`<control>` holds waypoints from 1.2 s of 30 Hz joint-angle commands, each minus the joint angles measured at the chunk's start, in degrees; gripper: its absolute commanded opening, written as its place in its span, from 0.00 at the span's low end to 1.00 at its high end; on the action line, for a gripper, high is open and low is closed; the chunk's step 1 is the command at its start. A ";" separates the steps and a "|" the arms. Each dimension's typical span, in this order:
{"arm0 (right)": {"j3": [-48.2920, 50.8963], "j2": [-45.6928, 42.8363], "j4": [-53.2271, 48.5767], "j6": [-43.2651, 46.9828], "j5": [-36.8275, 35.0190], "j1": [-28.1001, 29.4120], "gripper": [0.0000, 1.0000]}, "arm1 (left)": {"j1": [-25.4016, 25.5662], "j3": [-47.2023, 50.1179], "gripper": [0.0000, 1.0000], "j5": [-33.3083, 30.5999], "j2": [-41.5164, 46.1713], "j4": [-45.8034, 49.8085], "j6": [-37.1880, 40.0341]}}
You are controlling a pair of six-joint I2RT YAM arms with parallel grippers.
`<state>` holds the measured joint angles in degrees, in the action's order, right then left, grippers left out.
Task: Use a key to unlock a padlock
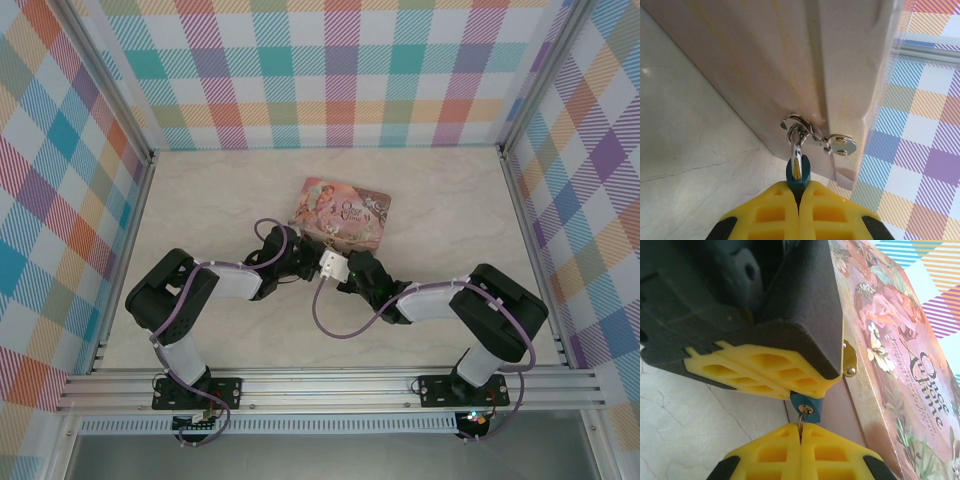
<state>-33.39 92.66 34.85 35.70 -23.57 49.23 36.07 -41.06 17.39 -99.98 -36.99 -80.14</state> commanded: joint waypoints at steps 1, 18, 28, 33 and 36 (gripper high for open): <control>-3.20 -0.14 -0.35 -8.03 -0.58 0.43 0.00 | 0.66 -0.64 0.00 3.27 1.03 -3.96 -0.81; -2.02 -1.12 -0.93 -34.30 10.66 0.43 0.00 | 0.97 0.12 0.00 2.33 1.59 -3.90 -0.45; 1.80 -14.06 -14.13 -34.88 18.31 -3.78 0.50 | 0.93 0.45 0.00 -0.28 2.19 6.74 8.00; 0.74 -22.12 -24.96 -41.91 23.27 -10.44 0.65 | 0.93 -1.22 0.00 -1.06 -0.34 10.98 12.12; -0.97 -23.63 -29.32 -46.84 24.73 -15.30 0.65 | 0.93 -3.81 0.00 -0.54 -2.55 12.51 14.52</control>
<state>-32.49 69.84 13.19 -4.78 -2.87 36.75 36.62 -42.74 17.32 -99.96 -30.30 -69.38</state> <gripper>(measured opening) 0.653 0.048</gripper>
